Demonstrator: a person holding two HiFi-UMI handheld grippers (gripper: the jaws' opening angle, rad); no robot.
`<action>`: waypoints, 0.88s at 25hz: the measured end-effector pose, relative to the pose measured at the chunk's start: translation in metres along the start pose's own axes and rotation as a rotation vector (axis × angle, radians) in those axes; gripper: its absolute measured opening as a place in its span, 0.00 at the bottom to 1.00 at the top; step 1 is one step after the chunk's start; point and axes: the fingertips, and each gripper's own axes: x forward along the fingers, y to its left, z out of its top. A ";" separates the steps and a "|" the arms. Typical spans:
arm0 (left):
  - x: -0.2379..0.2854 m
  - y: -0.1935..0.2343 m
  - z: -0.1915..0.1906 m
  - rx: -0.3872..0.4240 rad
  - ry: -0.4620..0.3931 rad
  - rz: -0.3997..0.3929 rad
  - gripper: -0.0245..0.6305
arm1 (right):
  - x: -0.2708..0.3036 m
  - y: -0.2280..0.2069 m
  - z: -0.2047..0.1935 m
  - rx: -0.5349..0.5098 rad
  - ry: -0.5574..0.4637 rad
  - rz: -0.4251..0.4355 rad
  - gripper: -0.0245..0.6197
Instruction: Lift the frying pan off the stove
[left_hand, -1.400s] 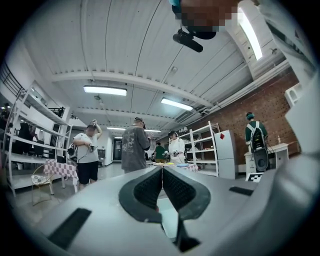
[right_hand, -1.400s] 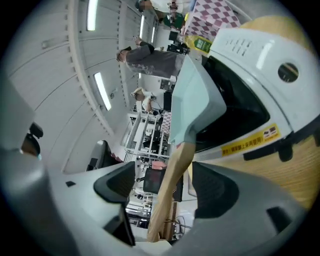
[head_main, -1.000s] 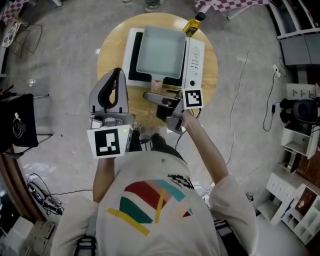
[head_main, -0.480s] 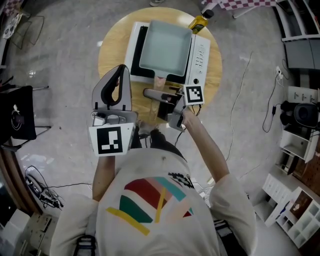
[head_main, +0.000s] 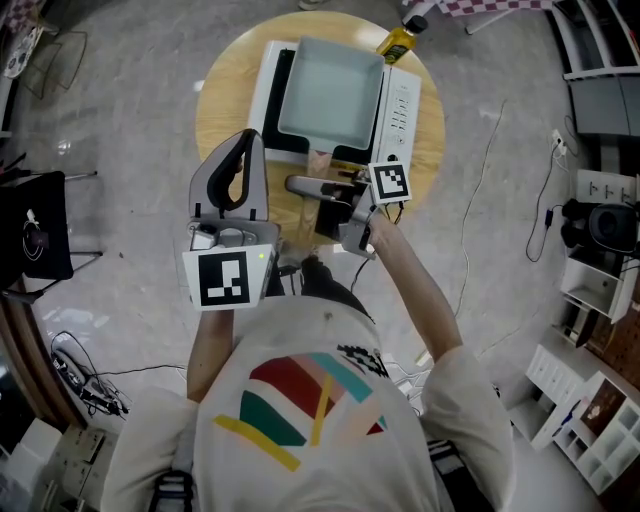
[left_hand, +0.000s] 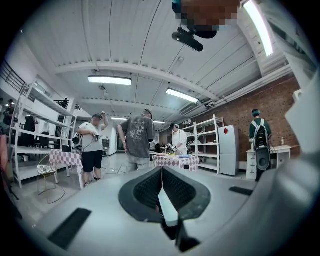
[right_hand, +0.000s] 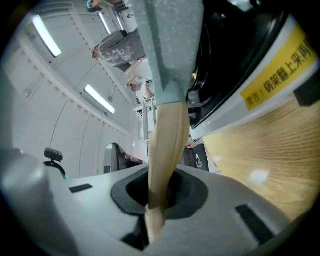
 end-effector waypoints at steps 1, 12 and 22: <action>0.000 -0.001 -0.001 0.001 0.003 -0.004 0.05 | 0.000 0.000 0.000 -0.006 0.001 -0.002 0.08; -0.003 0.000 -0.006 -0.009 0.019 0.003 0.05 | 0.000 0.001 -0.001 -0.038 0.018 -0.013 0.07; -0.002 0.001 -0.002 -0.011 0.011 0.011 0.05 | -0.001 0.003 -0.003 -0.069 0.046 -0.054 0.07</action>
